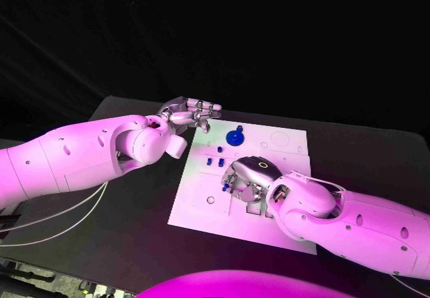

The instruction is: Assemble the parts on the task board

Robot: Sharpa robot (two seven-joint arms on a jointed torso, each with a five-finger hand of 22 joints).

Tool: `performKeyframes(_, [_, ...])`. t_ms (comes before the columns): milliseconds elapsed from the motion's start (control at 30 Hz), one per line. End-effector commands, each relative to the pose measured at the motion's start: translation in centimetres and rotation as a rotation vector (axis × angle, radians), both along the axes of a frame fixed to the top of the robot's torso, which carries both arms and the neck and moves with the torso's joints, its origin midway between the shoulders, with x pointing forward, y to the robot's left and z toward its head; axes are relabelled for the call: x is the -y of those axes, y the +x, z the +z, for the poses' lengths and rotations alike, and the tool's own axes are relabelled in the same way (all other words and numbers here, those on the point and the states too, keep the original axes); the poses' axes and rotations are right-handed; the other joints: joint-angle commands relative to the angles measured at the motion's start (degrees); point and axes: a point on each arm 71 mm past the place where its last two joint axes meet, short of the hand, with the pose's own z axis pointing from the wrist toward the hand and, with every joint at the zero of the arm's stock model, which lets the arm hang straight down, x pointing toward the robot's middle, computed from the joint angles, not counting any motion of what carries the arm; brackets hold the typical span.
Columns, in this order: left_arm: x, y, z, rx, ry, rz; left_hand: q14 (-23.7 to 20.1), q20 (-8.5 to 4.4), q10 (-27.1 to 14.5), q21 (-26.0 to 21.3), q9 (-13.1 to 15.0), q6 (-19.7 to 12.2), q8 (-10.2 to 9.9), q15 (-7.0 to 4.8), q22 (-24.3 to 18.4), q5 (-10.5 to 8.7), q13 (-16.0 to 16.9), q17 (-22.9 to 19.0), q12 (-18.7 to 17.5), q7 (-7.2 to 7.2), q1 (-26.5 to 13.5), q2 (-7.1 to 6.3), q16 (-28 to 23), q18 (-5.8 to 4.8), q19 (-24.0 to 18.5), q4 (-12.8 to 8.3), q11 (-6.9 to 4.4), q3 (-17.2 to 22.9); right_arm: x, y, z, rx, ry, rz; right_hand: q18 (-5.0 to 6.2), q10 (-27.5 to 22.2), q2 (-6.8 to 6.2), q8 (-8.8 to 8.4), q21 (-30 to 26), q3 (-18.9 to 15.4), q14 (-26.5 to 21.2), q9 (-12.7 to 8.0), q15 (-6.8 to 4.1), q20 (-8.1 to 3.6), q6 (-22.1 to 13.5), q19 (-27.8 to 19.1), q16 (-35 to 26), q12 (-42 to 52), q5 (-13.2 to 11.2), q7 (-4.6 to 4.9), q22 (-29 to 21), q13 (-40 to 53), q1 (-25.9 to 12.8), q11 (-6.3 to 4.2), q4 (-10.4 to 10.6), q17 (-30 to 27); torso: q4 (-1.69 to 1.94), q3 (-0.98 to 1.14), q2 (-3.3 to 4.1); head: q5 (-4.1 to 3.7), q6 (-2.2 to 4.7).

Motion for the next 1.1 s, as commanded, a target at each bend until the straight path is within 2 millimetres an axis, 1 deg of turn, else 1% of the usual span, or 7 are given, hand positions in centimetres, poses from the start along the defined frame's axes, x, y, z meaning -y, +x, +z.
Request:
performKeyframes(33, [0.3,-0.1,0.1,0.002,-0.007,-0.023,0.1,0.05,-0.4,-0.1,-0.1,-0.3,-0.1,0.27,0.0,-0.14,0.1,-0.1,0.3,0.30,0.1,0.31,0.1,0.55,0.3,-0.3,-0.02,-0.1,-0.2,-0.1,-0.2,0.004,-0.041,0.014,-0.61,0.4,0.06,0.16,0.2,0.2,2.5,0.1,-0.13,-0.03,0.2,0.4,0.2,-0.4,0.3,0.00,10.0,-0.1,-0.8,0.11,-0.3,-0.1,0.02,-0.02,0.03,0.02,0.00])
performKeyframes(433, [0.3,-0.1,0.1,0.002,-0.005,-0.025,0.1,0.05,-0.4,-0.1,-0.1,-0.3,-0.1,0.27,0.0,-0.14,0.1,-0.1,0.3,0.30,0.1,0.31,0.1,0.55,0.3,-0.3,-0.02,-0.1,-0.2,-0.1,-0.6,-0.023,-0.069,0.016,-0.57,0.0,-0.27,-0.29,0.0,-0.2,2.5,0.1,0.00,0.06,-0.3,0.3,0.2,-1.0,0.7,0.16,10.0,-0.2,-2.2,0.29,-0.4,-0.2,-0.05,0.02,-0.02,-0.03,0.00])
performKeyframes(500, [0.3,-0.1,0.1,0.001,-0.005,-0.026,0.1,0.05,-0.4,-0.1,-0.1,-0.3,-0.1,0.27,0.0,-0.14,0.1,-0.1,0.3,0.30,0.1,0.31,0.1,0.55,0.3,-0.3,-0.02,-0.1,-0.2,0.0,-0.6,-0.018,-0.061,0.009,-0.54,-0.6,-0.41,-0.68,-0.2,-0.3,2.5,0.0,0.17,0.15,-0.9,0.2,0.2,-1.4,0.8,0.41,10.0,-0.4,-2.7,0.53,-0.4,-0.2,-0.02,0.00,-0.04,-0.05,0.04])
performKeyframes(633, [0.3,-0.1,0.1,0.001,-0.004,-0.027,0.1,0.05,-0.4,-0.1,-0.1,-0.3,-0.1,0.27,0.0,-0.14,0.1,-0.1,0.3,0.30,0.1,0.31,0.1,0.55,0.3,-0.3,-0.02,-0.1,-0.1,0.1,-0.5,-0.006,-0.041,0.000,-0.50,-4.0,-1.39,-2.44,-0.8,-0.4,2.4,-0.9,1.30,0.84,-4.3,0.0,0.2,-2.7,0.9,1.94,9.9,-1.2,-4.1,1.88,-0.3,-0.3,0.00,0.00,-0.05,-0.06,0.09])
performKeyframes(767, [0.2,-0.1,0.1,0.000,-0.004,-0.026,0.1,0.05,-0.4,-0.1,-0.1,-0.3,-0.1,0.27,0.0,-0.14,0.1,-0.1,0.3,0.30,0.1,0.31,0.1,0.55,0.3,-0.3,-0.02,-0.1,0.0,0.1,-0.3,0.004,-0.021,-0.006,-0.22,-6.7,-2.27,-2.55,-2.3,-1.1,2.2,-1.5,2.12,1.60,-6.6,-0.7,0.0,-2.5,0.7,2.94,9.4,-1.8,-5.2,2.92,-0.3,-0.8,-0.02,0.01,-0.03,-0.09,0.20])
performKeyframes(933, [0.2,-0.1,0.1,-0.001,-0.003,-0.026,0.1,0.05,-0.4,-0.1,-0.1,-0.3,-0.1,0.27,0.0,-0.14,0.1,-0.1,0.3,0.30,0.1,0.31,0.1,0.55,0.3,-0.3,-0.02,-0.1,0.3,0.0,0.0,0.017,0.002,-0.012,-0.10,-7.3,-2.45,-2.52,-2.8,-1.4,2.1,-1.7,2.28,1.83,-7.1,-0.9,-0.1,-2.4,0.7,3.07,9.2,-1.9,-5.4,3.12,-0.5,-1.0,-0.03,0.03,-0.06,-0.29,0.45])
performKeyframes(1100, [0.2,-0.1,0.1,-0.003,-0.003,-0.026,0.0,0.06,-0.5,-0.2,-0.1,-0.4,-0.1,0.28,-0.2,-0.13,0.1,-0.2,0.3,0.31,0.1,0.33,0.1,0.57,0.2,-0.3,-0.01,-0.1,1.4,-0.4,0.7,0.030,0.018,-0.025,-0.11,-7.4,-2.33,-2.29,-2.7,-1.5,2.1,-1.7,2.29,1.92,-6.8,-0.8,-0.2,-2.2,0.8,2.91,9.3,-2.0,-5.3,3.05,-0.6,-1.1,-0.06,0.04,-0.05,-0.60,0.71])
